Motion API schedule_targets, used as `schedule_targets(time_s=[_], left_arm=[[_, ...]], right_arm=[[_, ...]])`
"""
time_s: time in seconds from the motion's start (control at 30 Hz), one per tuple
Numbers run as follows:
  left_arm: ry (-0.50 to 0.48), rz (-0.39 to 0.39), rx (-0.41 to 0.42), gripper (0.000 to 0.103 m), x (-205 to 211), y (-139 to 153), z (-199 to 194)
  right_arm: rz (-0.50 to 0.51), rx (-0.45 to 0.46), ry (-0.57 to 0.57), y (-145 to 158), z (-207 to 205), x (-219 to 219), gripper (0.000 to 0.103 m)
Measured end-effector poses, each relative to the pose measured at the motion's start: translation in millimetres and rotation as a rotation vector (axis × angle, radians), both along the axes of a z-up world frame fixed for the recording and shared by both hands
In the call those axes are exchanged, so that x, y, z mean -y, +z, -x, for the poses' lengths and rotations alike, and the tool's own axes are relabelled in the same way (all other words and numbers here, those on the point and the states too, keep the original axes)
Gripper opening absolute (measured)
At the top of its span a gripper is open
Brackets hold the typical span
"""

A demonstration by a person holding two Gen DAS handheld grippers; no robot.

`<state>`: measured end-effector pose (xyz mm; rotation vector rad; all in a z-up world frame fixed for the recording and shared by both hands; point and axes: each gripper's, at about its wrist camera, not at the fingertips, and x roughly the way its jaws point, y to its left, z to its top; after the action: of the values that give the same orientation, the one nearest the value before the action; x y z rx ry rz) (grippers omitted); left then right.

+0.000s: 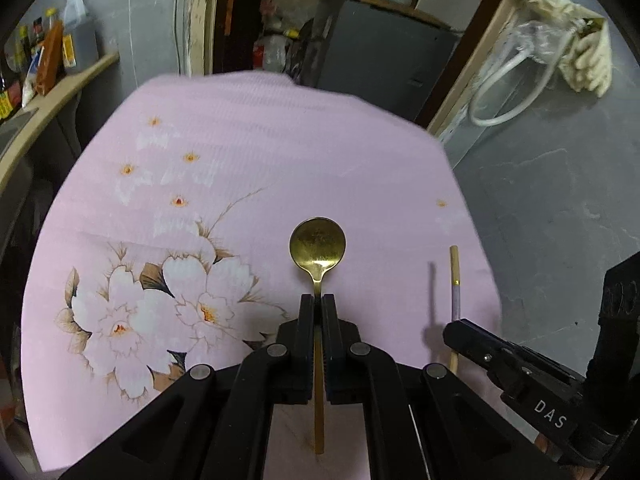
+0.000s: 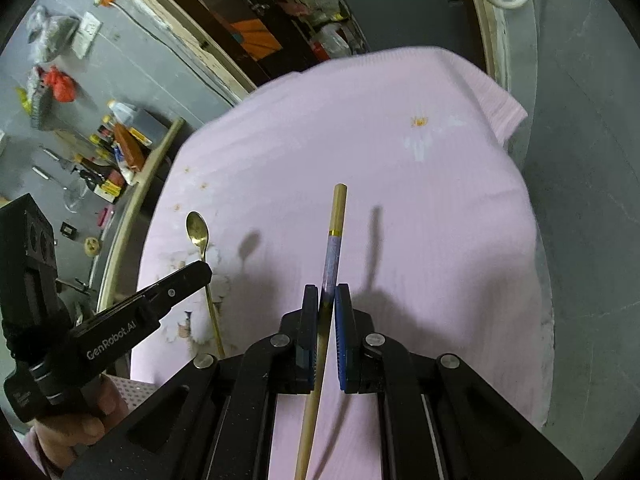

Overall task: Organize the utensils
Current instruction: 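Lift the gold spoon with the left tool while the right lifts the chopstick, then carry the gold spoon and chopstick with both tools over the white basket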

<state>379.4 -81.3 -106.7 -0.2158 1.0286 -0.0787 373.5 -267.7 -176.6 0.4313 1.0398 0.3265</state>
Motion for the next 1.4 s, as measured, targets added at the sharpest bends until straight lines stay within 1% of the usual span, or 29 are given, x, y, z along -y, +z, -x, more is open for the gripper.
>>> schedule_targets(time_s=[0.07, 0.17, 0.3, 0.43, 0.47, 0.53, 0.73, 0.87, 0.97, 1.13, 1.33, 1.4], left_arm=[[-0.006, -0.009, 0.038, 0.004, 0.6, 8.2, 10.2], [-0.018, -0.018, 0.118, 0.004, 4.1, 23.8, 27.7], [-0.012, -0.034, 0.202, 0.004, 9.7, 45.0, 46.2], [0.000, -0.055, 0.272, 0.004, 18.1, 65.2, 61.2], [0.005, -0.057, 0.283, 0.004, 20.3, 68.4, 64.9], [0.017, -0.057, 0.307, 0.004, 19.1, 76.6, 71.9], [0.059, -0.067, 0.367, 0.004, 21.8, 100.6, 96.0], [0.093, -0.082, 0.419, 0.004, 22.1, 119.1, 116.0], [0.115, -0.100, 0.458, 0.004, 23.2, 133.2, 130.6], [0.157, -0.143, 0.521, 0.004, 25.6, 156.4, 156.3], [0.216, -0.196, 0.574, 0.004, 18.0, 178.7, 183.7], [0.235, -0.207, 0.589, 0.004, 12.8, 185.3, 191.9]], right_arm=[[-0.006, 0.039, 0.001, 8.2, 5.4, 3.3, 0.007], [-0.014, 0.118, 0.003, 25.9, 14.9, 9.5, 0.007], [0.000, 0.237, 0.003, 54.3, 32.0, 14.4, 0.007], [0.095, 0.390, 0.000, 88.0, 54.2, 12.9, 0.006], [0.126, 0.437, 0.000, 97.7, 61.5, 11.8, 0.006], [0.155, 0.491, 0.000, 114.2, 70.6, 11.9, 0.006], [0.218, 0.621, -0.006, 154.7, 95.1, 14.9, 0.006], [0.237, 0.715, -0.015, 184.4, 117.3, 13.7, 0.006], [0.229, 0.790, -0.009, 206.5, 133.1, 13.6, 0.006], [0.185, 0.864, 0.020, 232.9, 150.9, 10.7, 0.006], [0.157, 0.931, 0.055, 251.3, 169.2, -2.1, 0.006], [0.158, 0.949, 0.063, 252.2, 175.1, -10.4, 0.006]])
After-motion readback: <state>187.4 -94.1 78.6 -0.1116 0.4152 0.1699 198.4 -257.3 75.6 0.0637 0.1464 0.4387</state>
